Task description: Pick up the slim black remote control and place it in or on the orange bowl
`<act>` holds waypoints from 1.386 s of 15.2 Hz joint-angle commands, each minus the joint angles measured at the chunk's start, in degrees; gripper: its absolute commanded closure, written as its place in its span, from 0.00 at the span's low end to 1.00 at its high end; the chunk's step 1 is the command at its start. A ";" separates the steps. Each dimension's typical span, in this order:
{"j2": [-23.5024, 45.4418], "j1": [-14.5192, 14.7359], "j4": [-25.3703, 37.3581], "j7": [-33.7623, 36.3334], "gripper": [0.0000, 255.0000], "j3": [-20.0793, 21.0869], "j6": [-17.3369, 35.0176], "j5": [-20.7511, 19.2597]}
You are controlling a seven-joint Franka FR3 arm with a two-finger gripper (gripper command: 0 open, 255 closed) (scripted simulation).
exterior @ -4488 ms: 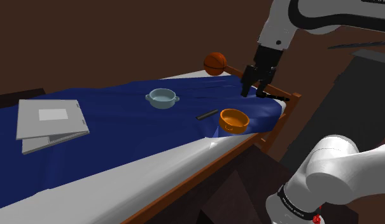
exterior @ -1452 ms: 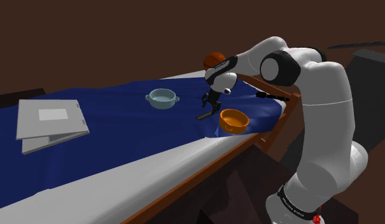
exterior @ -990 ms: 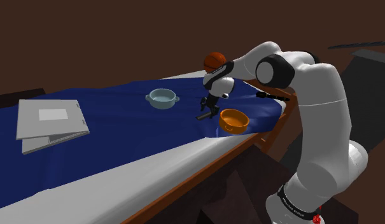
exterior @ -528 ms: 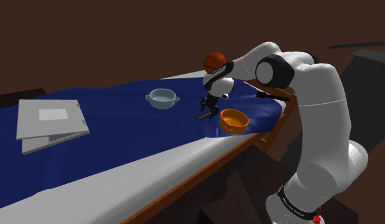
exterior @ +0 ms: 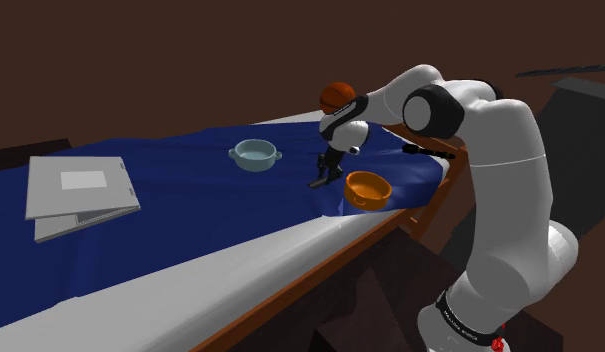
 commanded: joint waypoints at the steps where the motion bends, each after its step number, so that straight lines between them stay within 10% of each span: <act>1: 0.93 0.05 -0.07 -0.03 1.00 0.15 0.26 0.05; 21: -8.83 1.25 0.66 4.04 1.00 -2.05 -9.76 -3.49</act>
